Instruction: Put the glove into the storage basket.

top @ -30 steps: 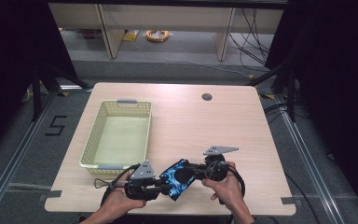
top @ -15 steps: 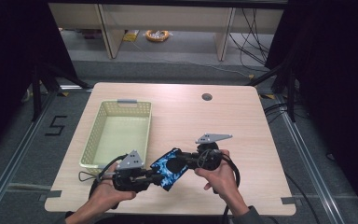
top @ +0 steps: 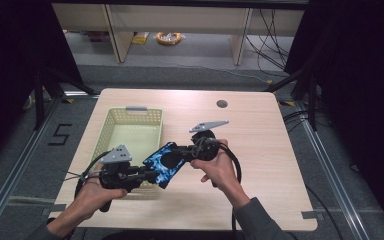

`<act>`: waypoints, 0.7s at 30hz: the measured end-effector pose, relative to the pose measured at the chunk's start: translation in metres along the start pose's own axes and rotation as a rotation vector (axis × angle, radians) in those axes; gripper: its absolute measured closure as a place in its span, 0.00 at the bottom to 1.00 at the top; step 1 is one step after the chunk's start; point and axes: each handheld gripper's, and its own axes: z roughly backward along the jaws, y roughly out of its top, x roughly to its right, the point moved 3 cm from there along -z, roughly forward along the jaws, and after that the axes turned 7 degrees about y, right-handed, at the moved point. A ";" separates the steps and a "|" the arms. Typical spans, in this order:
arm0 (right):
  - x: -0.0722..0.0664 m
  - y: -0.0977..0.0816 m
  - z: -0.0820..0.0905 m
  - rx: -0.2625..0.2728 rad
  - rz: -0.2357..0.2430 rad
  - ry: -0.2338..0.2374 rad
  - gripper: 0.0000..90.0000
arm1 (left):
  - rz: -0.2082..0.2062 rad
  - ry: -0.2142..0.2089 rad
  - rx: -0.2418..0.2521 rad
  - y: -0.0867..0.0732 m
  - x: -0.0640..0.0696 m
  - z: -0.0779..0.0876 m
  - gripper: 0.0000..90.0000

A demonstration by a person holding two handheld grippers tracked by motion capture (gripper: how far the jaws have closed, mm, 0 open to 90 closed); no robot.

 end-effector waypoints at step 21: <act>-0.001 0.059 -0.079 -0.100 0.026 0.043 0.87 | 0.114 0.108 -0.017 -0.013 -0.071 0.028 0.85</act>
